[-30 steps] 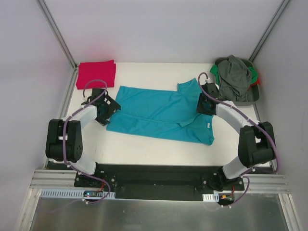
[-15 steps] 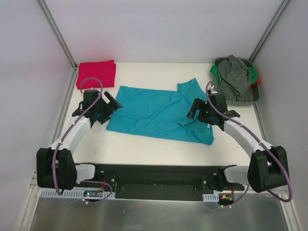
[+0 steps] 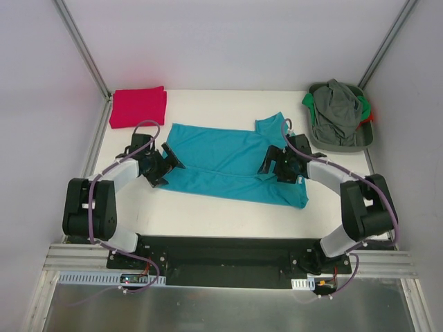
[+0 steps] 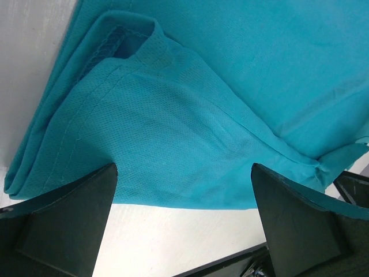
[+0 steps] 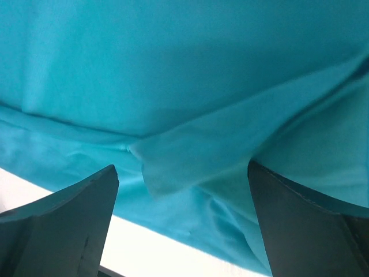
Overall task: Fold and stack the t-shirts
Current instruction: Fold the flattened tshirt in 1/3 of the way
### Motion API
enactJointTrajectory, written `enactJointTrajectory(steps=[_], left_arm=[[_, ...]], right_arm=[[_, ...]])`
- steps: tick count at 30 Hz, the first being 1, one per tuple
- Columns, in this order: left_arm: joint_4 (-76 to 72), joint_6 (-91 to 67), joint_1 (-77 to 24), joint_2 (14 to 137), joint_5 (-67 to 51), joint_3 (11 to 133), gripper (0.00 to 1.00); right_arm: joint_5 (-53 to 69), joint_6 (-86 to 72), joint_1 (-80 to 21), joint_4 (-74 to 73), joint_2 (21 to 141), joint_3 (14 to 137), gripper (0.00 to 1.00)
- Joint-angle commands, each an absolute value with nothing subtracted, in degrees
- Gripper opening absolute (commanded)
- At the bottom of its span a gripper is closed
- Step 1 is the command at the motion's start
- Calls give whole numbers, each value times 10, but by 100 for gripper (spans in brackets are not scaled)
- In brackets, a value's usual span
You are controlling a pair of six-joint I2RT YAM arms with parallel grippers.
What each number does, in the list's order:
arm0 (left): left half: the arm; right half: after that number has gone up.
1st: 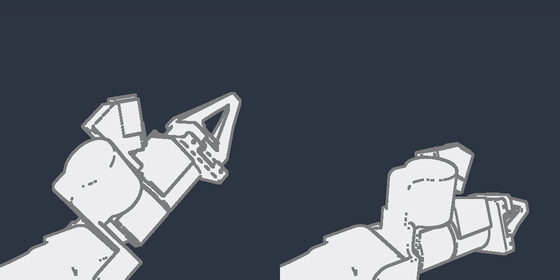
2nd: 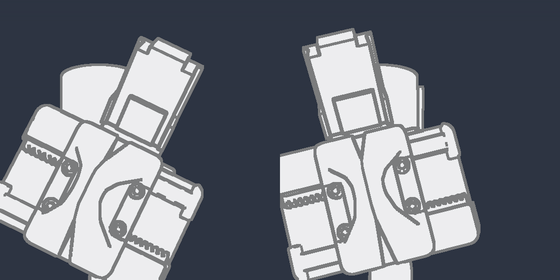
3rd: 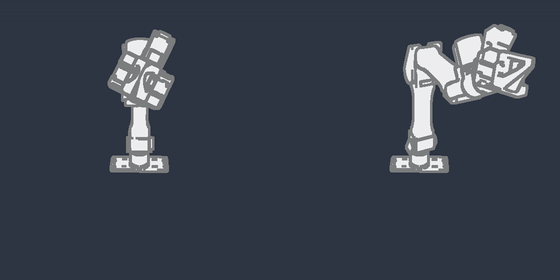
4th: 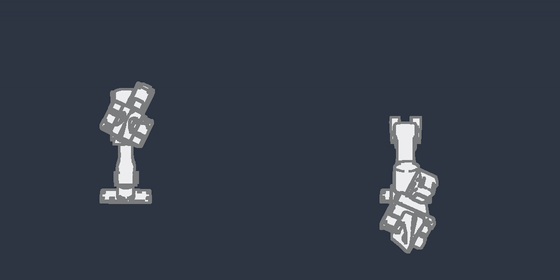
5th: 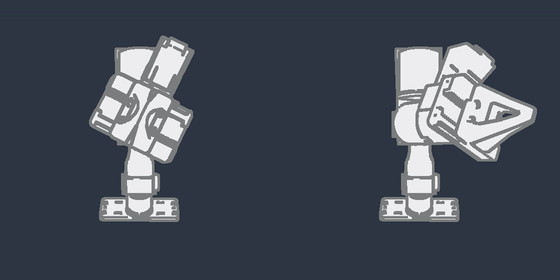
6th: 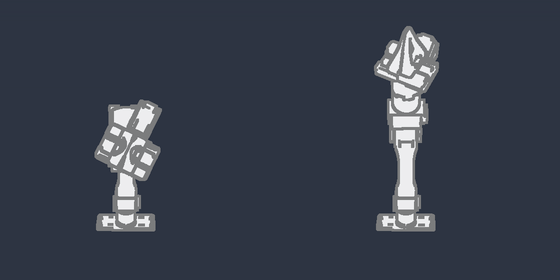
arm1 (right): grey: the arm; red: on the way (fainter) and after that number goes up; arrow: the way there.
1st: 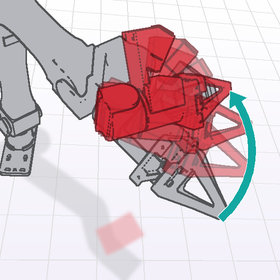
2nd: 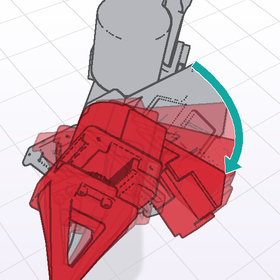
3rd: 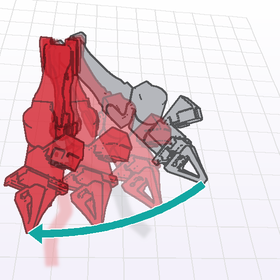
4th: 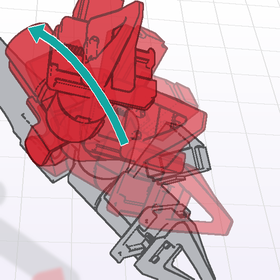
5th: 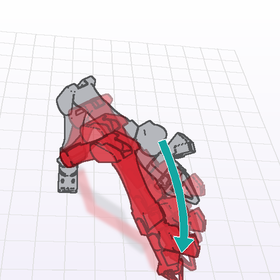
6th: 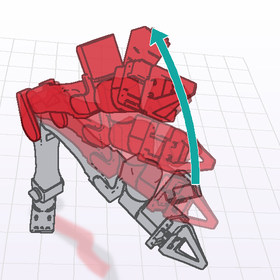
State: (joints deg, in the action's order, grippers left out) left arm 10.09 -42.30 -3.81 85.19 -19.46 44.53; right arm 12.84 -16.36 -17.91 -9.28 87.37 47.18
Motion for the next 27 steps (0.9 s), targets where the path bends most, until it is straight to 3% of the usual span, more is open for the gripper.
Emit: enactJointTrajectory(steps=[1,12,19,23,27], left_arm=[[90,-403,-42,870,-198,467,99],[90,-414,-43,865,-198,467,99],[90,-418,-83,832,-158,482,99],[90,-416,-100,864,-165,518,99],[92,-409,-100,917,-170,554,99]], right_arm=[[135,-171,-185,-69,926,549,96],[105,-155,-191,-147,1022,723,96],[10,-124,-196,-195,863,618,96],[110,-131,-205,-164,816,563,96],[139,-134,-235,-144,863,572,96]])
